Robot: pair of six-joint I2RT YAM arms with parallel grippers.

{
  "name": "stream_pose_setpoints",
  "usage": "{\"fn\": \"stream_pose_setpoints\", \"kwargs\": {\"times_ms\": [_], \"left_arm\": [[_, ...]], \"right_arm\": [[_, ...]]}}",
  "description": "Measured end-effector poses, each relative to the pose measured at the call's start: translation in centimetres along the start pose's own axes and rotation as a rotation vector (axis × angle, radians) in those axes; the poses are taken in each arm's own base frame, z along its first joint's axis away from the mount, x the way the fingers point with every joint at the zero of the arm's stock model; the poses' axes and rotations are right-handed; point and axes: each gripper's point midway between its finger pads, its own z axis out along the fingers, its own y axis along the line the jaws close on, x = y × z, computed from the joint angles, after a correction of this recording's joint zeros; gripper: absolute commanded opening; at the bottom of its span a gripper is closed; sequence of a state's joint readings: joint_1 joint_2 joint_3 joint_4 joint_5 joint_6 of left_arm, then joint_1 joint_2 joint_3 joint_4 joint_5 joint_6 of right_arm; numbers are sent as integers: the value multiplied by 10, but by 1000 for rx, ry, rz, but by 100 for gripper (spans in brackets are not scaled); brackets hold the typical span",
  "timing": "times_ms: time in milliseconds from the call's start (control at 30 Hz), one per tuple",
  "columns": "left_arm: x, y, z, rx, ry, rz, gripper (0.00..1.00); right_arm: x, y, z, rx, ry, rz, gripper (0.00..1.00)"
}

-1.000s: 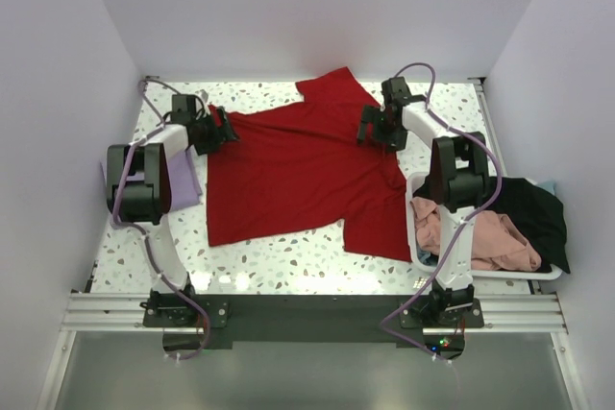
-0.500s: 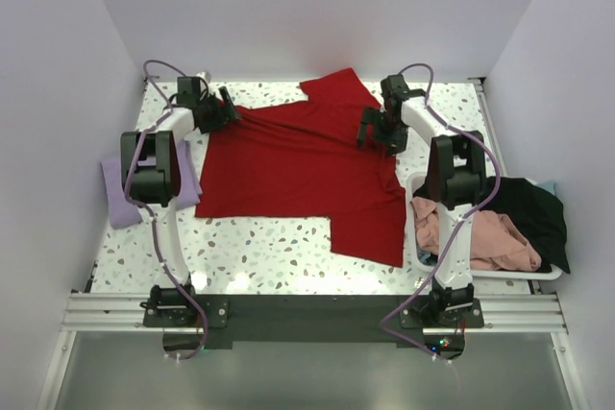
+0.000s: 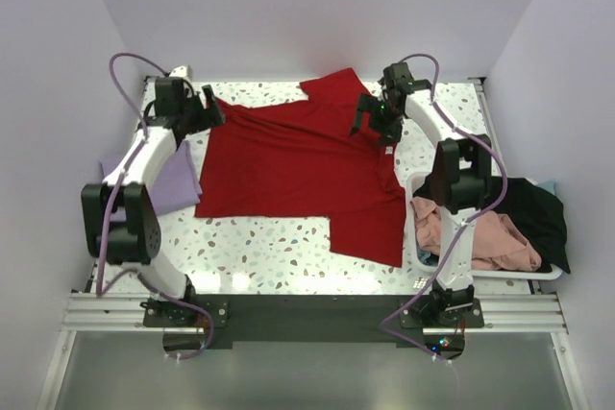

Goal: Fold and stack the t-shirts
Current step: Flatten the tshirt out

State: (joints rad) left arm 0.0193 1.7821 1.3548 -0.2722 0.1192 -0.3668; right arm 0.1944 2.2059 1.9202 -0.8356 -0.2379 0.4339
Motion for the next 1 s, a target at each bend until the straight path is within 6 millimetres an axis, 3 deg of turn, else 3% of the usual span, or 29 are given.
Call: {"fn": "stream_pose_setpoints", "kwargs": {"times_ms": [67, 133, 233, 367, 467, 567, 767, 1000], "left_arm": [[-1, -2, -37, -11, -53, 17, 81], [13, 3, -61, -27, -72, 22, 78], [61, 25, -72, -89, -7, 4, 69], [144, 57, -80, -188, 164, -46, 55], [175, 68, -90, -223, 219, -70, 50], [186, 76, -96, -240, 215, -102, 44], [202, 109, -100, -310, 222, -200, 40], [203, 107, -97, -286, 217, -208, 36]], "right_arm": [[8, 6, -10, -17, 5, 1, 98], [16, 11, -22, -27, 2, -5, 98], [34, 18, -38, -36, 7, -23, 97], [64, 23, -51, -41, 30, -48, 97], [83, 22, -52, -35, 56, -53, 97], [95, 19, -51, -26, 77, -46, 97], [102, 18, -55, -24, 79, -35, 97], [109, 22, -61, -34, 71, -40, 97]]}}
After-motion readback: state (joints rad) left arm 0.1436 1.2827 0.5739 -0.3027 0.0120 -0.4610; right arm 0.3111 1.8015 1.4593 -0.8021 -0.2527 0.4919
